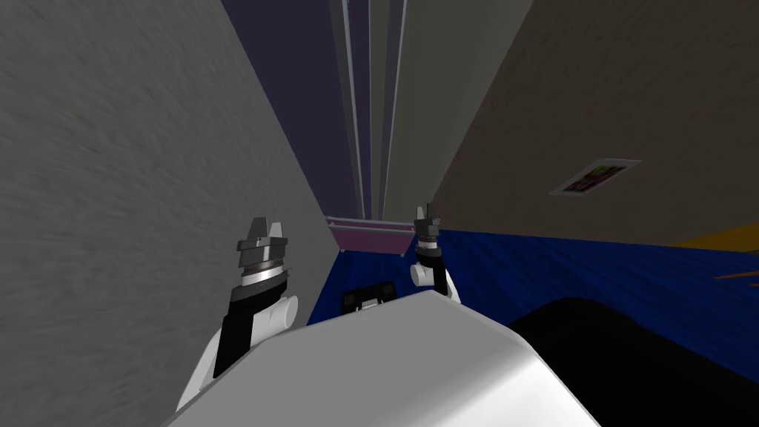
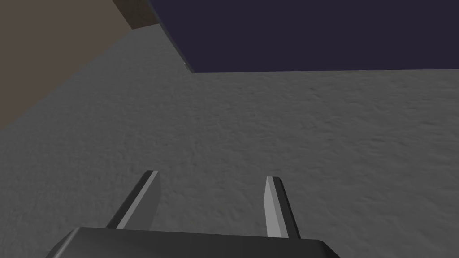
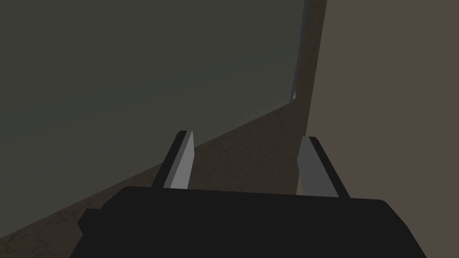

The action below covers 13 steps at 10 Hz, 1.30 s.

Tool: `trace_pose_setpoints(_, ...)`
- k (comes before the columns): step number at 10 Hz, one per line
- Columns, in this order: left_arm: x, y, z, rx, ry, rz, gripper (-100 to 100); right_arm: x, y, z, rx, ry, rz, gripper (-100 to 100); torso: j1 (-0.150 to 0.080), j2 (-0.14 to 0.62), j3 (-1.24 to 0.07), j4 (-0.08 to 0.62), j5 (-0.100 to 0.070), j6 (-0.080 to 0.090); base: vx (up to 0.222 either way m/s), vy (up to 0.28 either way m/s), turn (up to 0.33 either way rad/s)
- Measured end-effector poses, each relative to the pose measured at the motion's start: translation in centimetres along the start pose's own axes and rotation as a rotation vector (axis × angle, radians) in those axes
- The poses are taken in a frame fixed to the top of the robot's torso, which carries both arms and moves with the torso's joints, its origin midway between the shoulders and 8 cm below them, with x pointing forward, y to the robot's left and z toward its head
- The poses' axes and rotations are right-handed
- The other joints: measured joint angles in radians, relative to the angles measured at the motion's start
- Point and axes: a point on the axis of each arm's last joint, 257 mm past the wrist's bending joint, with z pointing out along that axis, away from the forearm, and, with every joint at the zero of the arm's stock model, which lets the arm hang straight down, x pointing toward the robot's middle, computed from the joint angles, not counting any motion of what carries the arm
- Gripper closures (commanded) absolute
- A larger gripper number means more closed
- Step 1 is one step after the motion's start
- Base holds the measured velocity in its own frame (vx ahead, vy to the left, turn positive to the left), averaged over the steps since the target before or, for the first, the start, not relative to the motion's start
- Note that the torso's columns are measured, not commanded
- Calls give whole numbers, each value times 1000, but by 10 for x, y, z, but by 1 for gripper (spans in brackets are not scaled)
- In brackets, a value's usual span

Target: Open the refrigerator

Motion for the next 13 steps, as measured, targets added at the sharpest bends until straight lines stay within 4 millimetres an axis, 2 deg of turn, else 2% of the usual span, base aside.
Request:
trace_pose_setpoints(3, 0, 0, 0, 0, 0, 0, 0, 0, 0, 0, 0, 0, 0, 0, 0, 222, -442, 221, 0, 0, -5, 7, 0)
trace_pose_setpoints(4, -1, 0, -2, -4, 0, 2, 0, 0, 0, 0, -1, 0, 0, 0, 12, 294, -567, 300, 19, 0, -6, -9, -9)
trace_pose_setpoints(5, -2, 1, -4, -11, -1, 5, 0, 0, 0, 0, -1, 0, 0, -100, 46, 381, -682, 383, 44, 1, 59, -87, -9)
trace_pose_setpoints(6, -2, 1, -6, -16, -5, 3, 0, 3, -1, 0, 0, 21, -16, -100, 67, 429, -744, 420, 46, 1, 67, -76, 8)
trace_pose_setpoints(7, -3, 1, -7, -20, -9, 1, 0, 6, -2, -1, -2, 49, -41, -100, 71, 444, -764, 429, 43, 1, 18, -22, 16)
trace_pose_setpoints(13, -8, 5, -20, -57, -29, 1, 0, 18, -16, -5, -25, 184, -255, -100, 59, 441, -767, 434, 42, 2, 26, 23, 26)
